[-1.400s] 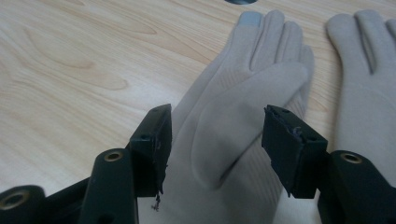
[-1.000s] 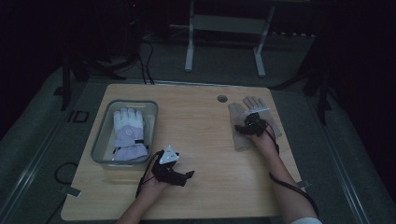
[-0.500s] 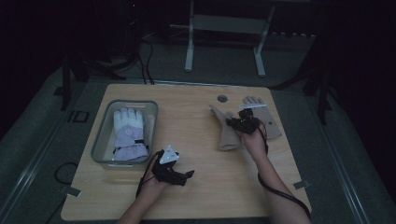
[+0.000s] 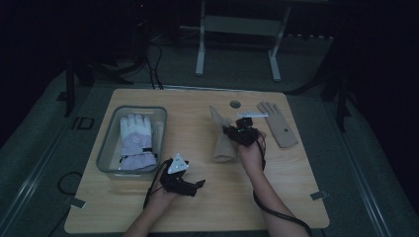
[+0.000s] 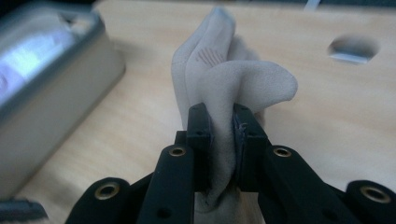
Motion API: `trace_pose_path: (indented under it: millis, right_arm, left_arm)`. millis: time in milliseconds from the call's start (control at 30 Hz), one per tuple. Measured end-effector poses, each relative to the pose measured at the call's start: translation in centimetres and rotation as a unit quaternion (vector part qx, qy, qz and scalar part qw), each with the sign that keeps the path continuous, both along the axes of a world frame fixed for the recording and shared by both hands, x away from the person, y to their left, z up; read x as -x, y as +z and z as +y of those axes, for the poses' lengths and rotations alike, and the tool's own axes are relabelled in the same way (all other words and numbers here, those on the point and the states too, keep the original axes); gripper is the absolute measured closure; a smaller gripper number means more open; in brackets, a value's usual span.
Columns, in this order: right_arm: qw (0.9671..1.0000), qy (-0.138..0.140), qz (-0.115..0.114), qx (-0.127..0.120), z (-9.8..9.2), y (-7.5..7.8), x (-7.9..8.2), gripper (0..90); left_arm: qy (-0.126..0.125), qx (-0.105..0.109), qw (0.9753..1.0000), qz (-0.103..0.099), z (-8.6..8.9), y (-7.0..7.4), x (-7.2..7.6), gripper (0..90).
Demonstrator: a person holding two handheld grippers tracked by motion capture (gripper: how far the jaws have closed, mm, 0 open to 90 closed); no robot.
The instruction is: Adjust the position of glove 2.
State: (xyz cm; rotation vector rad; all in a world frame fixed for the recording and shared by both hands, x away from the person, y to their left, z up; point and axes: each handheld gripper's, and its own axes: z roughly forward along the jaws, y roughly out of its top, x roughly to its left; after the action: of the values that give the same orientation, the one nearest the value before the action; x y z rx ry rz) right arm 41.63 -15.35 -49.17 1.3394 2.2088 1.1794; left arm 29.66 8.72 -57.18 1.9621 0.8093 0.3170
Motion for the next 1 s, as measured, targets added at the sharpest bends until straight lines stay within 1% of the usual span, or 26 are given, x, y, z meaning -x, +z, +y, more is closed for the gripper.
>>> trace_pose_path:
  millis: [67,200,267,400,433,467,533,567,600,667,700,767,867,1000]
  right_arm:
    - [0.9998,0.005,0.021,0.003,0.4,-1.7,0.0,79.2]
    - [0.9985,0.014,0.042,0.031,0.8,-4.4,-0.2,78.6]
    - [0.9979,0.015,0.055,0.03,0.9,-5.4,0.0,78.1]
    - [0.9974,0.017,0.062,0.032,1.2,-6.4,0.4,75.2]
    - [0.9974,0.017,0.062,0.032,1.2,-6.4,0.4,75.2]
    - [0.9975,0.02,0.061,0.032,1.2,-6.4,0.5,72.9]
    - [0.9975,0.026,0.056,0.036,1.6,-6.6,0.8,63.2]
    - [0.9975,0.028,0.056,0.033,1.7,-6.6,0.9,61.5]
    - [0.9974,0.031,0.052,0.038,1.7,-6.6,1.0,59.7]
    - [0.9974,0.034,0.053,0.034,1.7,-6.4,1.1,55.0]
    - [0.9974,0.034,0.051,0.038,1.6,-6.3,1.2,53.2]
    - [0.9976,0.038,0.05,0.03,1.4,-5.9,1.2,47.7]
    - [0.9978,0.044,0.04,0.027,0.8,-5.0,1.3,39.9]
    - [0.9987,0.037,0.029,0.02,-0.4,-3.8,1.1,30.2]
  left_arm:
    - [-0.001,0.002,1.0,0.003,0.0,0.0,0.0,5.0]
    - [0.001,0.004,1.0,0.005,0.1,-0.1,-0.1,5.0]
    - [0.0,0.005,1.0,0.006,0.1,-0.1,-0.1,5.0]
    - [0.0,0.004,1.0,0.006,0.0,-0.1,-0.1,5.0]
    - [0.0,0.004,1.0,0.006,0.0,-0.1,-0.1,5.0]
    - [-0.001,0.003,1.0,0.005,0.0,-0.1,-0.1,5.0]
    - [-0.001,0.004,1.0,0.006,0.0,-0.1,0.0,5.0]
    - [-0.001,0.003,1.0,0.005,0.0,-0.1,0.0,5.0]
    - [-0.001,0.003,1.0,0.005,0.0,-0.1,0.0,5.0]
    - [-0.001,0.003,1.0,0.006,0.1,-0.1,0.0,5.0]
    - [-0.001,0.003,1.0,0.006,0.1,-0.1,0.0,5.0]
    - [-0.001,0.005,1.0,0.007,0.1,-0.2,-0.1,5.0]
    - [-0.001,0.005,1.0,0.007,0.1,-0.2,-0.1,5.0]
    - [-0.001,0.004,1.0,0.008,0.1,-0.3,-0.1,5.0]
